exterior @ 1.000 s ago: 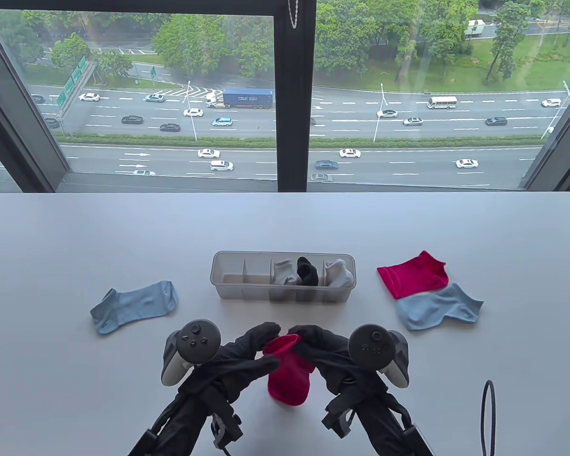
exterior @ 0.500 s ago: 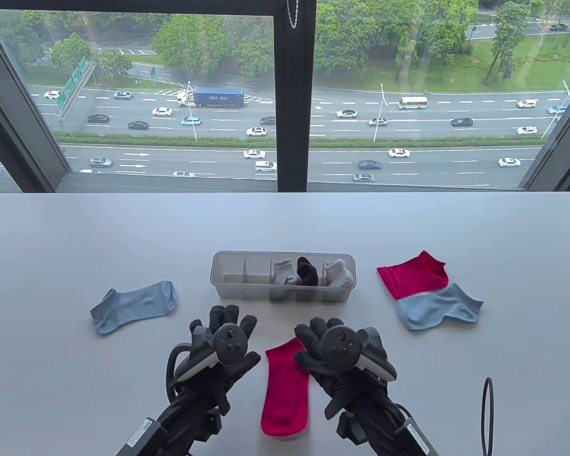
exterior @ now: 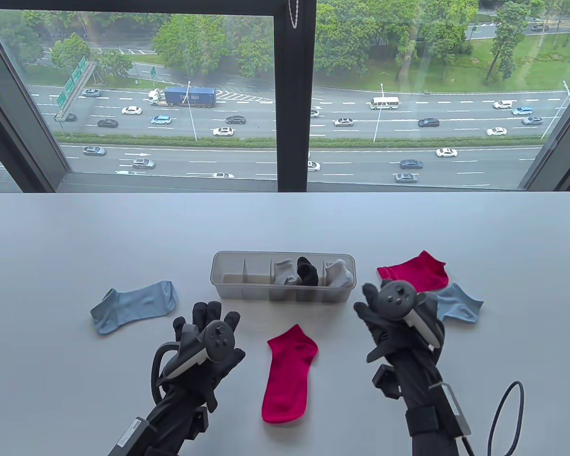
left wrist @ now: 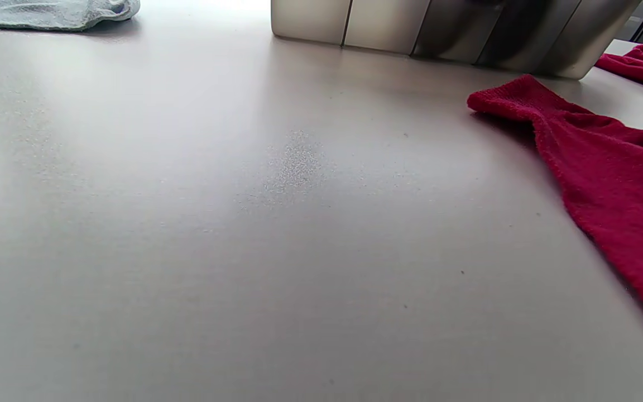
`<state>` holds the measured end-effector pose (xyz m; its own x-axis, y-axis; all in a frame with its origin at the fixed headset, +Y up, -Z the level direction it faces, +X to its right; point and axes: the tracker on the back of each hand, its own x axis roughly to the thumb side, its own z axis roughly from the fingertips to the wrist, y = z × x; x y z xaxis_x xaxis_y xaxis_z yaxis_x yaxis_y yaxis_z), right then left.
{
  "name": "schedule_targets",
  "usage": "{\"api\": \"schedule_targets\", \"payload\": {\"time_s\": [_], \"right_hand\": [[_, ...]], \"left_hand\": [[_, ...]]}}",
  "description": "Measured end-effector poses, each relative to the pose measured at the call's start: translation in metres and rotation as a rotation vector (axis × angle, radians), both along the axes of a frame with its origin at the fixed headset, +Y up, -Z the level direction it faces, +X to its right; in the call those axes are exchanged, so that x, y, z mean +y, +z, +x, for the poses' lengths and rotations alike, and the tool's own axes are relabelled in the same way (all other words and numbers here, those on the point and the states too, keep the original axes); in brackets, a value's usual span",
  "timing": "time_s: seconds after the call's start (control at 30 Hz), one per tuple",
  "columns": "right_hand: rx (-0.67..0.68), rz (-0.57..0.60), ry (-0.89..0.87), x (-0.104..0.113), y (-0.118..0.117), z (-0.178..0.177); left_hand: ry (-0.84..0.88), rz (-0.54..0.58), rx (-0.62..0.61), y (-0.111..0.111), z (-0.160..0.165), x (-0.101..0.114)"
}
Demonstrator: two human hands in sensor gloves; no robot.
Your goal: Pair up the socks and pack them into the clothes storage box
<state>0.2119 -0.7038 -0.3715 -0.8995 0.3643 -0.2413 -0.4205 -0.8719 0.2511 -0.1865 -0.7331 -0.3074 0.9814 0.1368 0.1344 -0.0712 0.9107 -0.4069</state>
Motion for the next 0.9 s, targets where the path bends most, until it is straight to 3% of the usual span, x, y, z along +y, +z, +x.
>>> {"api": "schedule_targets", "payload": {"time_s": [0.1, 0.2, 0.33, 0.4, 0.43, 0.5, 0.53, 0.63, 0.73, 0.83, 0.9], "right_hand": [[-0.101, -0.045, -0.012, -0.002, -0.030, 0.031], [-0.203, -0.053, 0.094, -0.012, -0.062, 0.046], [-0.219, -0.268, 0.210, -0.040, -0.095, 0.048], [-0.200, -0.314, 0.249, -0.055, -0.105, 0.044], [-0.193, -0.291, 0.307, -0.059, -0.108, 0.040], [-0.143, -0.092, 0.398, -0.051, -0.112, 0.036], [-0.099, -0.046, 0.397, -0.049, -0.114, 0.032], [-0.095, 0.119, 0.380, -0.029, -0.102, 0.026], [-0.022, 0.301, 0.334, 0.020, -0.079, 0.019], [0.131, 0.447, 0.232, 0.066, -0.036, -0.008], [0.269, 0.527, 0.117, 0.081, 0.005, -0.045]], "left_hand": [[0.003, -0.002, 0.000, -0.001, 0.001, 0.001], [0.008, -0.002, -0.003, -0.003, 0.001, 0.001], [0.011, -0.010, -0.013, -0.004, 0.003, 0.001], [0.018, -0.014, -0.019, -0.004, 0.003, 0.001], [0.026, -0.009, -0.024, -0.004, 0.004, 0.002], [0.049, -0.005, -0.039, -0.004, 0.004, 0.003], [0.067, -0.003, -0.047, -0.004, 0.005, 0.004], [0.124, 0.033, -0.080, -0.002, 0.007, 0.007], [0.268, 0.105, -0.119, -0.001, 0.007, 0.016], [0.525, 0.146, -0.124, 0.000, 0.005, 0.024], [0.803, 0.025, -0.092, 0.001, 0.008, 0.021]]}}
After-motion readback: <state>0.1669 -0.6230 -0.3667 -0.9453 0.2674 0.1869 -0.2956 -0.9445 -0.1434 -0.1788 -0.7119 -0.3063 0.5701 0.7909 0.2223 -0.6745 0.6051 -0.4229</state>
